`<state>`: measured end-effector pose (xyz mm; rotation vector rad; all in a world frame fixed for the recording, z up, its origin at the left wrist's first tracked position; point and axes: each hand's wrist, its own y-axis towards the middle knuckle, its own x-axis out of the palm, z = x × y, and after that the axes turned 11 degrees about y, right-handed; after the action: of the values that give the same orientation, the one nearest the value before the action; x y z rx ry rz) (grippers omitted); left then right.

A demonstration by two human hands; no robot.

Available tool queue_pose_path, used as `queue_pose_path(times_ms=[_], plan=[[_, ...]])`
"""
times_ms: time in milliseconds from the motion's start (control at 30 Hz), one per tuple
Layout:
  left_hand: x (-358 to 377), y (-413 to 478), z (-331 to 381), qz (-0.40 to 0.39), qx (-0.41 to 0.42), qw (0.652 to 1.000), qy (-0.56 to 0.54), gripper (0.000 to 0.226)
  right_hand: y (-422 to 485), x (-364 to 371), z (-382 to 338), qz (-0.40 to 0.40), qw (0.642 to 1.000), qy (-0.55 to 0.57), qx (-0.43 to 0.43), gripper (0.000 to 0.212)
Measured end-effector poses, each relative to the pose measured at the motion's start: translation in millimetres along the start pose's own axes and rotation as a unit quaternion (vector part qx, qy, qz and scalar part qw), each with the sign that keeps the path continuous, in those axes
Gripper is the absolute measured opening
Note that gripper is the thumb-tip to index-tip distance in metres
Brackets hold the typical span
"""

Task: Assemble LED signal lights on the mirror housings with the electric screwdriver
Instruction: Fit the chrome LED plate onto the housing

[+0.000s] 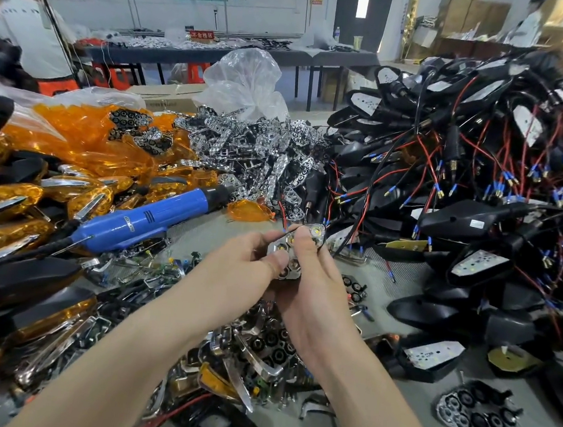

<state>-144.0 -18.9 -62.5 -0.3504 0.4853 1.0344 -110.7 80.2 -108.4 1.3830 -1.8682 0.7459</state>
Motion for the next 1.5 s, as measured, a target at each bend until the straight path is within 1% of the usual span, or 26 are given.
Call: queue_pose_path(times_ms=[100, 200, 333, 367, 433, 533, 600, 767, 833, 867, 933, 967, 1000, 1033, 1067, 1133, 1167, 1233, 1267, 1367, 1500], plan=[[1.3, 0.9, -0.2, 0.006, -0.013, 1.0, 0.001, 0.02, -0.8, -2.3, 0.6, 0.008, 1.0, -0.003, 0.004, 0.018], [3.9, 1.1, 1.1, 0.013, -0.021, 1.0, 0.016, 0.028, -0.2, -4.5, 2.3, 0.006, 1.0, -0.022, 0.001, 0.023], [7.0, 0.7, 3.4, 0.008, -0.013, 1.0, -0.004, 0.029, 0.2, -4.7, 2.7, -0.008, 0.999, -0.032, -0.013, 0.028], [6.5, 0.6, 4.1, 0.004, -0.012, 1.0, -0.007, 0.03, 0.4, -4.2, 1.7, -0.007, 0.999, -0.034, -0.011, 0.025], [3.8, -0.2, 3.6, -0.001, 0.001, 1.0, 0.01, 0.032, 1.4, -3.1, -1.6, 0.003, 1.0, -0.028, -0.002, 0.019], [-1.5, -3.3, -1.6, -0.028, 0.043, 0.997, 0.057, 0.03, 3.7, -2.8, -5.7, 0.02, 1.0, -0.019, 0.001, 0.022], [-4.2, -6.3, -3.5, -0.037, 0.039, 0.998, 0.04, 0.026, 3.3, -2.3, -7.9, 0.016, 1.0, -0.015, 0.006, 0.028], [-6.6, -10.8, -4.5, -0.036, 0.037, 0.998, 0.038, 0.032, 2.0, 0.3, -8.9, -0.008, 1.0, -0.012, 0.019, 0.037], [-6.2, -10.6, -4.5, -0.043, 0.055, 0.996, 0.054, 0.028, 1.3, 1.0, -8.6, -0.017, 1.0, -0.006, 0.009, 0.034], [-5.6, -10.1, -4.8, -0.039, 0.066, 0.995, 0.068, 0.024, 1.1, 1.5, -7.5, -0.007, 1.0, -0.01, 0.001, 0.035], [-3.6, -10.6, -4.7, -0.016, 0.086, 0.992, 0.093, 0.023, 1.3, -2.6, -2.7, 0.025, 0.997, -0.058, -0.037, 0.054], [-2.1, -11.4, -4.5, -0.003, 0.097, 0.99, 0.105, 0.023, 0.5, -3.9, -1.3, 0.029, 0.993, -0.092, -0.063, 0.057], [-0.3, -12.6, -4.8, 0.007, 0.106, 0.987, 0.117, 0.023, -1.0, -4.2, -0.8, 0.024, 0.99, -0.112, -0.083, 0.051], [1.6, -14.3, -5.3, 0.013, 0.112, 0.985, 0.128, 0.023, -2.2, -3.7, -1.0, 0.019, 0.989, -0.116, -0.095, 0.04], [3.7, -15.7, -5.7, 0.017, 0.118, 0.984, 0.136, 0.024, -2.4, -3.2, -2.1, 0.013, 0.99, -0.101, -0.101, 0.031], [6.1, -16.2, -5.4, 0.021, 0.128, 0.98, 0.153, 0.029, -2.0, -3.7, -6.8, -0.002, 0.995, -0.034, -0.09, 0.023], [6.4, -16.0, -4.4, 0.021, 0.13, 0.979, 0.158, 0.032, -2.2, -3.8, -9.3, -0.011, 0.996, -0.002, -0.088, 0.023], [6.6, -14.0, -3.3, 0.026, 0.138, 0.976, 0.166, 0.041, -3.2, -2.8, -12.9, -0.009, 0.997, 0.016, -0.08, 0.023], [7.1, -13.5, -3.5, 0.031, 0.139, 0.975, 0.173, 0.041, -3.6, -2.8, -13.0, 0.001, 0.997, 0.01, -0.075, 0.022], [10.9, -10.4, -7.6, 0.054, 0.113, 0.975, 0.181, 0.026, -5.7, -0.8, -12.2, 0.034, 0.997, -0.019, -0.072, 0.023], [18.9, -3.5, -10.9, 0.066, 0.066, 0.977, 0.191, 0.03, -7.3, 1.0, -12.2, 0.062, 0.996, -0.032, -0.055, 0.025]])
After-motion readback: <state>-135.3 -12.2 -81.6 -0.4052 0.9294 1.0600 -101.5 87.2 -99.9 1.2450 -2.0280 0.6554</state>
